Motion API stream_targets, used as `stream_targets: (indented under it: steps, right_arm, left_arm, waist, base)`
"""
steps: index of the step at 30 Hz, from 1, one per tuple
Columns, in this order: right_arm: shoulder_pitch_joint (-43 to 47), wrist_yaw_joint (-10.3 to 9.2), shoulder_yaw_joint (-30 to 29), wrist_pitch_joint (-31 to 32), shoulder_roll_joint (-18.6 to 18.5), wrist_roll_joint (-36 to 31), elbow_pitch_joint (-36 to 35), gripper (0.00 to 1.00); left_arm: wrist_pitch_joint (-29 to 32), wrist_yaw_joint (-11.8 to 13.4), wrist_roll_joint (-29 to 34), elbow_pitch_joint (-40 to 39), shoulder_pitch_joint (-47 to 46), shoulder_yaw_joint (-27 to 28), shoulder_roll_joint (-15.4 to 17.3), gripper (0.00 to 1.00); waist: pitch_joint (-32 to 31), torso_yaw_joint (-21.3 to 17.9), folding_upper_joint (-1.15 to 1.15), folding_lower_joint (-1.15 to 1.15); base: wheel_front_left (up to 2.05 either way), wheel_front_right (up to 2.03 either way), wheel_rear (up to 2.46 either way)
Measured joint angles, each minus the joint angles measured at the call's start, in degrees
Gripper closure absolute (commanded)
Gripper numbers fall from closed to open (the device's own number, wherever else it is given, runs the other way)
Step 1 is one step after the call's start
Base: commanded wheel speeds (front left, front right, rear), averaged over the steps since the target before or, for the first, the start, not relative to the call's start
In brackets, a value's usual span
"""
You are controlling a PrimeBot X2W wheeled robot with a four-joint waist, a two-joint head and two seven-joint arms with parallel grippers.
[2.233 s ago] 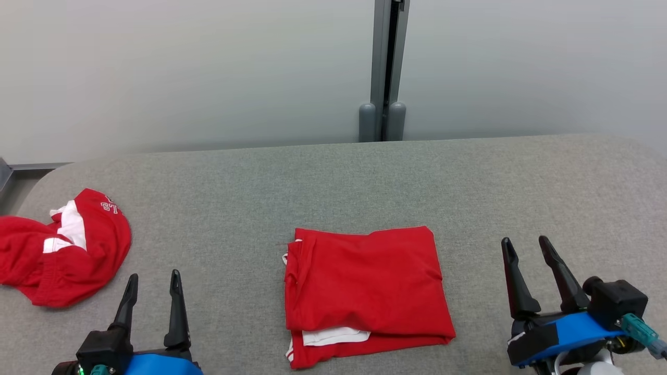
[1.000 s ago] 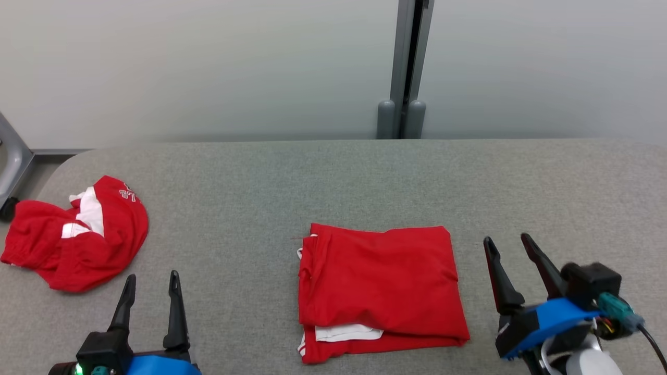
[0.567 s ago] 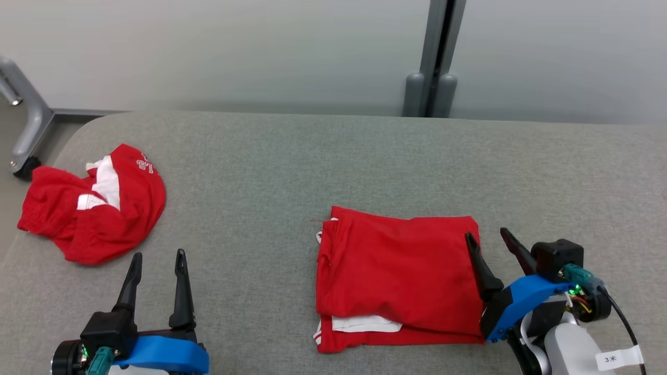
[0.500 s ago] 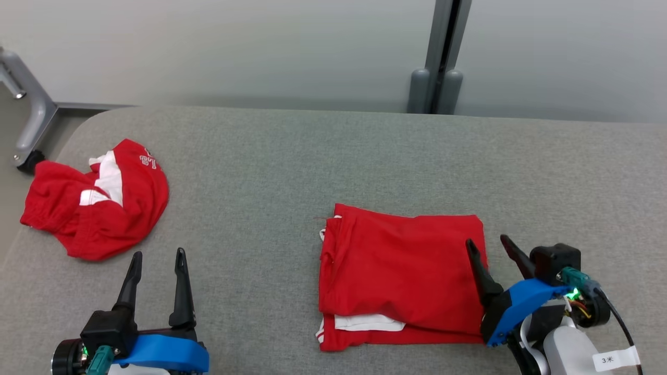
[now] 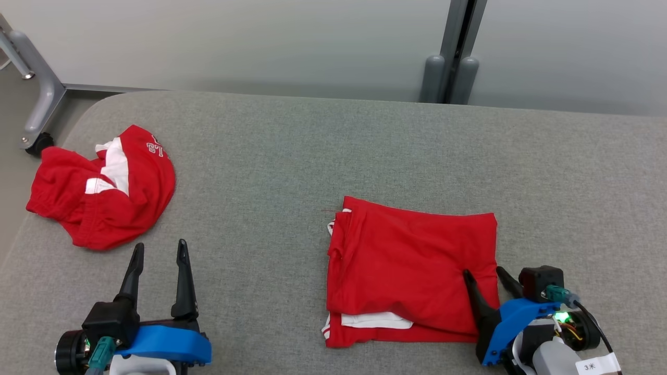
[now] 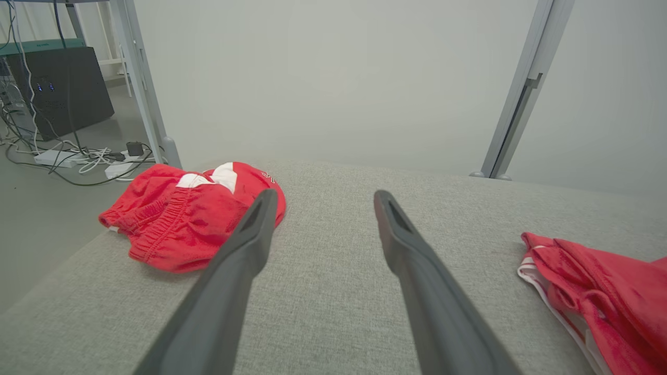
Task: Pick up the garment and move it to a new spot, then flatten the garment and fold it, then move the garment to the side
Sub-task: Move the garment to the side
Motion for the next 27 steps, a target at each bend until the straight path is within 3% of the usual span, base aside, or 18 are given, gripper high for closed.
stream_targets:
  steps: [1,2,10,21,27]
  right_arm:
    - [-0.7,-0.01,1.2,-0.4,0.0,0.5,1.6,0.73]
    - [-1.1,-0.01,1.8,-0.6,0.0,1.1,2.3,1.0]
    - [-4.4,0.01,4.3,-3.7,-0.2,3.4,4.8,1.0]
    - [-8.6,0.01,3.0,-5.6,-8.5,3.9,1.7,1.0]
    - [-10.7,0.01,1.6,-5.6,-10.6,4.5,-1.1,1.0]
  left_arm:
    - [0.0,0.1,-0.1,0.1,0.0,0.0,0.0,0.0]
    - [-0.1,0.2,-0.1,0.1,0.0,0.0,-0.1,0.0]
    - [-0.1,0.2,-1.3,-0.5,-0.2,0.0,-0.7,0.0]
    - [-0.2,0.5,-2.2,-3.6,-3.9,0.0,-1.2,0.0]
    - [-0.1,0.3,-1.6,-5.8,-7.0,1.0,-1.2,0.0]
  waist:
    - [0.0,-0.1,0.0,0.0]
    - [-0.1,-0.2,0.0,0.0]
    - [1.0,-2.0,0.0,0.0]
    - [6.6,-10.4,0.0,0.0]
    - [10.9,-15.5,0.0,0.0]
  base:
    - [0.0,0.0,0.0]
    - [0.0,0.0,0.0]
    - [0.0,0.0,0.0]
    - [0.0,0.0,0.0]
    - [0.0,0.0,0.0]
